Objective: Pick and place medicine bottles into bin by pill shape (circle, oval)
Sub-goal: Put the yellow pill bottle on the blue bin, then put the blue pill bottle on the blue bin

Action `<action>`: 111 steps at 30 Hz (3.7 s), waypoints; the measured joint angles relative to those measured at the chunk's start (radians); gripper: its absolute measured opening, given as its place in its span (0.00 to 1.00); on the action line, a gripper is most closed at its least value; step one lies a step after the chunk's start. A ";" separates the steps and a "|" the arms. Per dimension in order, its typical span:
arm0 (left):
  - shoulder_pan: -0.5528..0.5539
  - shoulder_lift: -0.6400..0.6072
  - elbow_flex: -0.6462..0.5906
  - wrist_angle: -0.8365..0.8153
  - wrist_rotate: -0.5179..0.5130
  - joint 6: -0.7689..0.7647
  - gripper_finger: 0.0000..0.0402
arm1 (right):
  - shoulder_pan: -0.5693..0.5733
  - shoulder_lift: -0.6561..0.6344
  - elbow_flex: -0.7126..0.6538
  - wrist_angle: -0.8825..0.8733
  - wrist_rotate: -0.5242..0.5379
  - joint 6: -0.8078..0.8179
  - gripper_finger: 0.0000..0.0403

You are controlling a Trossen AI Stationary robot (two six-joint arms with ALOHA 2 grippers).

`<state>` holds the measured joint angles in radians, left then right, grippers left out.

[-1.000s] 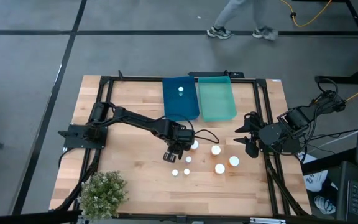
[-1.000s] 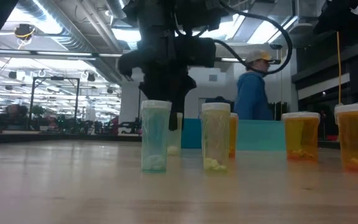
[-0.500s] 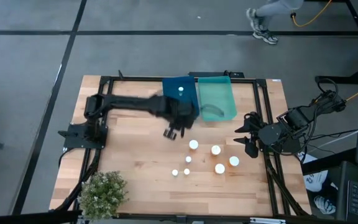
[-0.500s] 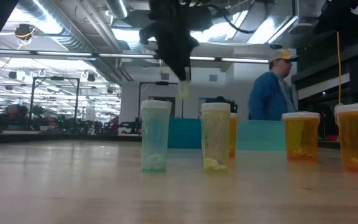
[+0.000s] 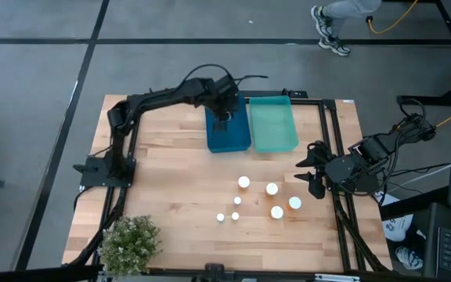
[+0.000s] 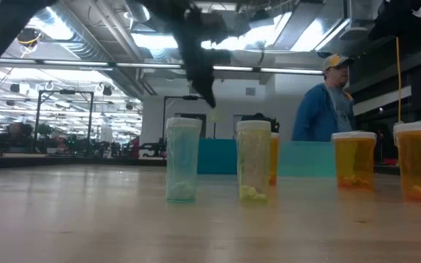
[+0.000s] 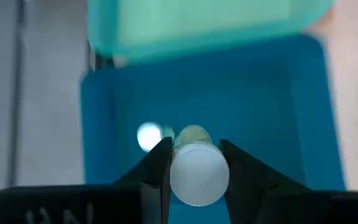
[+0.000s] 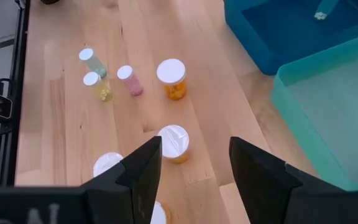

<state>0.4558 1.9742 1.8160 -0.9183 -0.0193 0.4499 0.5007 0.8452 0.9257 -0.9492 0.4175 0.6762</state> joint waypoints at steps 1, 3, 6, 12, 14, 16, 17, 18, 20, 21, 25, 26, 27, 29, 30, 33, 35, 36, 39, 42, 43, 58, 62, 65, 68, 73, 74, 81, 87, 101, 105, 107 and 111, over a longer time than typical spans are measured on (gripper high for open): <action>0.015 0.019 0.000 -0.015 0.012 -0.007 0.23 | 0.000 0.000 0.000 0.002 0.000 0.000 0.47; 0.038 0.056 -0.001 -0.030 0.033 -0.027 0.23 | 0.000 0.001 0.000 0.004 0.000 0.001 0.47; 0.050 0.085 -0.002 -0.053 0.044 -0.034 0.23 | 0.000 0.005 0.000 0.004 0.000 0.001 0.47; 0.065 0.136 -0.001 -0.067 0.107 -0.032 0.23 | 0.000 0.012 0.000 0.002 0.000 0.000 0.47; 0.073 0.159 -0.001 -0.057 0.139 -0.032 0.23 | 0.000 0.013 0.000 0.002 0.000 -0.001 0.47; 0.080 0.181 -0.001 -0.056 0.144 -0.031 0.23 | 0.000 0.014 0.000 0.002 0.000 -0.001 0.47; 0.084 0.189 -0.002 -0.056 0.144 -0.029 0.23 | 0.000 0.015 0.000 0.002 0.000 -0.001 0.47; 0.087 0.194 -0.002 -0.055 0.143 -0.030 0.23 | 0.000 0.015 0.000 0.001 0.000 -0.001 0.47; 0.095 0.196 -0.002 -0.052 0.143 -0.029 0.23 | 0.000 0.015 0.000 0.001 0.000 -0.001 0.47; 0.099 0.196 -0.002 -0.050 0.143 -0.026 0.23 | 0.000 0.015 0.000 0.001 0.000 -0.001 0.47; 0.114 0.196 -0.002 -0.021 0.142 -0.024 0.23 | 0.000 0.015 0.000 0.001 0.000 -0.003 0.47; 0.117 0.196 -0.002 -0.017 0.142 -0.023 0.23 | 0.000 0.016 0.000 0.001 0.000 -0.003 0.47; 0.120 0.196 -0.002 -0.018 0.142 -0.022 0.23 | 0.000 0.016 0.000 0.001 0.000 -0.003 0.47; 0.126 0.196 -0.002 -0.019 0.140 -0.022 0.23 | 0.000 0.016 0.000 0.001 0.000 -0.002 0.47; 0.128 0.196 -0.002 -0.017 0.134 -0.027 0.24 | 0.000 0.016 0.000 0.001 0.000 -0.001 0.47; 0.128 0.195 -0.010 -0.018 0.112 -0.028 0.26 | 0.000 0.016 0.000 0.001 0.000 -0.001 0.47; 0.128 0.195 -0.010 -0.018 0.111 -0.028 0.28 | 0.000 0.016 0.000 0.001 0.000 -0.001 0.47; 0.128 0.195 -0.010 -0.018 0.111 -0.026 0.29 | 0.000 0.016 0.000 0.001 0.000 0.000 0.47; 0.126 0.195 -0.010 -0.015 0.111 -0.021 0.33 | 0.000 0.017 0.000 0.001 0.000 0.000 0.47; 0.126 0.195 -0.010 -0.014 0.111 -0.021 0.36 | 0.000 0.017 0.000 0.001 0.000 0.000 0.47; 0.126 0.195 -0.010 -0.015 0.110 -0.022 0.37 | 0.000 0.016 0.000 0.002 0.000 0.000 0.47; 0.117 0.195 0.088 -0.159 0.038 -0.042 0.50 | 0.000 0.016 0.000 0.002 -0.001 0.000 0.47; 0.104 0.195 0.187 -0.273 0.040 -0.094 0.50 | 0.000 0.017 0.000 0.002 -0.001 0.000 0.47; 0.080 0.190 0.265 -0.375 0.041 -0.125 0.51 | 0.000 0.017 0.000 0.002 -0.001 0.000 0.47; 0.046 0.190 0.364 -0.540 0.043 -0.141 0.50 | 0.000 0.017 0.000 0.002 -0.001 0.001 0.47; -0.030 0.171 0.480 -0.649 0.044 -0.185 0.50 | 0.000 0.017 0.000 0.002 -0.001 0.000 0.47; -0.048 0.155 0.480 -0.644 0.047 -0.189 0.50 | 0.000 0.017 0.000 0.001 -0.001 0.000 0.47; -0.197 0.051 0.423 -0.651 0.114 -0.233 0.50 | 0.000 0.017 -0.001 -0.001 -0.002 0.002 0.47; -0.364 0.019 0.304 -0.653 0.168 -0.316 0.50 | 0.000 0.017 -0.001 0.001 -0.009 0.000 0.47; -0.687 0.021 -0.197 -0.236 0.110 -0.442 0.50 | 0.000 0.017 -0.001 0.001 -0.021 -0.002 0.47; -0.749 0.021 -0.274 -0.062 0.108 -0.491 0.50 | 0.000 0.017 -0.001 0.000 -0.021 -0.003 0.47; -0.773 0.021 -0.296 -0.015 0.107 -0.516 0.50 | 0.000 0.017 -0.001 -0.003 -0.021 -0.003 0.47; -0.808 0.021 -0.324 0.087 0.074 -0.527 0.50 | 0.000 0.017 -0.001 -0.004 -0.027 -0.003 0.47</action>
<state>-0.3523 1.9949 1.4920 -0.8318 0.0544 -0.0775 0.5007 0.8623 0.9249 -0.9535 0.3904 0.6727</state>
